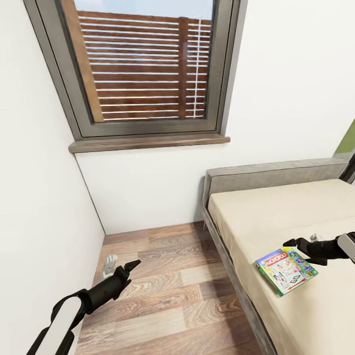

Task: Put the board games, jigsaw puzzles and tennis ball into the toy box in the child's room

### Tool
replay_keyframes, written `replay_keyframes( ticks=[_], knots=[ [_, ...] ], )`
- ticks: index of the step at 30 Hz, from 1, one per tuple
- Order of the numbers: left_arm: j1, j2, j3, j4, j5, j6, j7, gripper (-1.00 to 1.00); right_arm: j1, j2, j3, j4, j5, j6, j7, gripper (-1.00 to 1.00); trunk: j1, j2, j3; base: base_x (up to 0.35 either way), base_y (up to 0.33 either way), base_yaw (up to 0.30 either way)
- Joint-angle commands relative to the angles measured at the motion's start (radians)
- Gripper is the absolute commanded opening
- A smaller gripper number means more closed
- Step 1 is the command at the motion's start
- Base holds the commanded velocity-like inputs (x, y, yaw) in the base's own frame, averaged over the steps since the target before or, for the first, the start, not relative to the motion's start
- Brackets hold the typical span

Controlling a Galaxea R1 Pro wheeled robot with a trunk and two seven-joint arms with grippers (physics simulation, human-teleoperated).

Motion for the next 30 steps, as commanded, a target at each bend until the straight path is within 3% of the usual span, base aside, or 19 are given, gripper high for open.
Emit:
replay_keyframes(
  ticks=[1,14,30],
  knots=[
    [0.0,0.0,0.001,-0.001,0.01,0.005,0.009,1.0,-0.001,-0.001,0.005,0.0,0.007,0.001,0.01,1.0,0.0,0.0,-0.001,0.0,0.0,0.006],
    [0.0,0.0,0.001,-0.001,0.01,0.005,0.009,1.0,-0.001,-0.002,0.004,0.0,0.007,0.001,0.01,1.0,0.0,0.0,-0.001,-0.004,0.0,0.002],
    [0.0,0.0,0.001,-0.001,0.015,0.005,0.008,1.0,-0.001,-0.001,0.004,0.0,0.007,0.001,0.009,1.0,0.0,0.0,-0.001,-0.105,0.0,0.0]
  ],
)
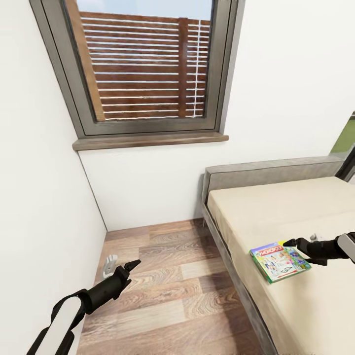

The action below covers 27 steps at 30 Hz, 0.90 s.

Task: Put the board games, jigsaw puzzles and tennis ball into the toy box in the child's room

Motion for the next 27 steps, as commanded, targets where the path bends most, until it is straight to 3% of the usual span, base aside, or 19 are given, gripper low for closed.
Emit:
replay_keyframes(
  ticks=[1,27],
  knots=[
    [0.0,0.0,0.001,-0.001,0.011,0.005,0.008,1.0,-0.001,-0.001,0.005,0.0,0.008,0.001,0.01,1.0,0.0,0.0,-0.001,-0.038,0.0,0.0],
    [0.0,0.0,0.002,-0.001,0.013,0.005,0.008,1.0,-0.001,0.006,0.007,-0.002,0.009,-0.001,0.011,1.0,0.0,0.0,-0.001,-0.008,0.0,0.017]
  ],
)
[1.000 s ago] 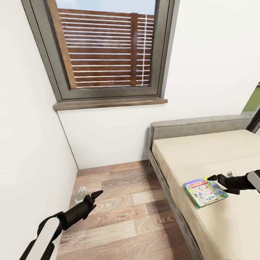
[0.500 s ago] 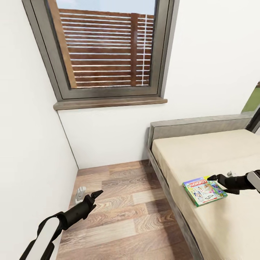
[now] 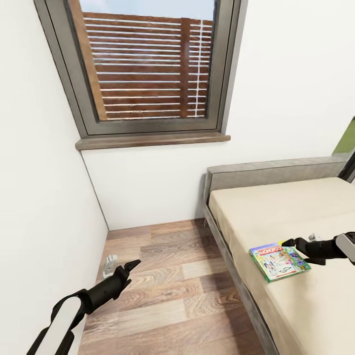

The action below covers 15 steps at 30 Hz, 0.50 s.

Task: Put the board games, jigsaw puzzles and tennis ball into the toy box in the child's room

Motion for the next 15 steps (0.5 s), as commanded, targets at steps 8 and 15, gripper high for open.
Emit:
replay_keyframes(
  ticks=[8,15],
  knots=[
    [-0.001,0.0,0.001,-0.001,0.01,0.005,0.009,1.0,-0.001,0.001,0.005,0.0,0.008,0.001,0.01,1.0,0.0,0.0,-0.001,0.0,0.0,0.163],
    [-0.001,0.0,0.001,-0.001,0.009,0.005,0.008,1.0,-0.001,0.003,0.004,0.0,0.008,0.001,0.009,1.0,0.0,0.0,-0.001,0.0,0.0,0.067]
  ],
)
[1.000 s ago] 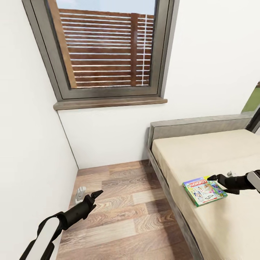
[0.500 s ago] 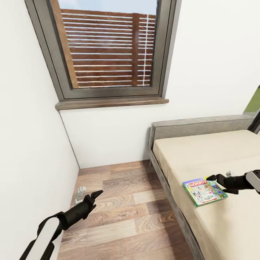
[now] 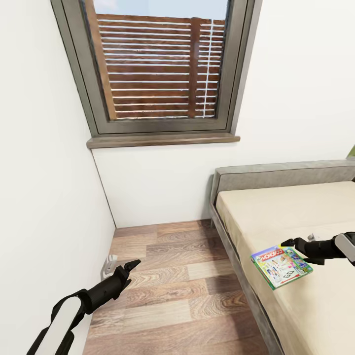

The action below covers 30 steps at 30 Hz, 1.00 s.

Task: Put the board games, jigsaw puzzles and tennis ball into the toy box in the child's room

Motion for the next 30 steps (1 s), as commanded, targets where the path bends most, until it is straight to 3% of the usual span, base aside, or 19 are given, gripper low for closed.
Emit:
replay_keyframes(
  ticks=[1,30],
  knots=[
    [0.0,0.0,0.001,-0.001,0.01,0.005,0.008,1.0,-0.001,-0.001,0.005,0.0,0.008,0.001,0.01,1.0,0.0,0.0,-0.001,0.0,0.0,0.036],
    [0.0,0.0,0.001,-0.001,0.008,0.005,0.009,1.0,-0.001,0.002,0.003,0.0,0.01,0.0,0.01,1.0,0.0,0.0,-0.001,-0.026,-0.01,0.007]
  ],
)
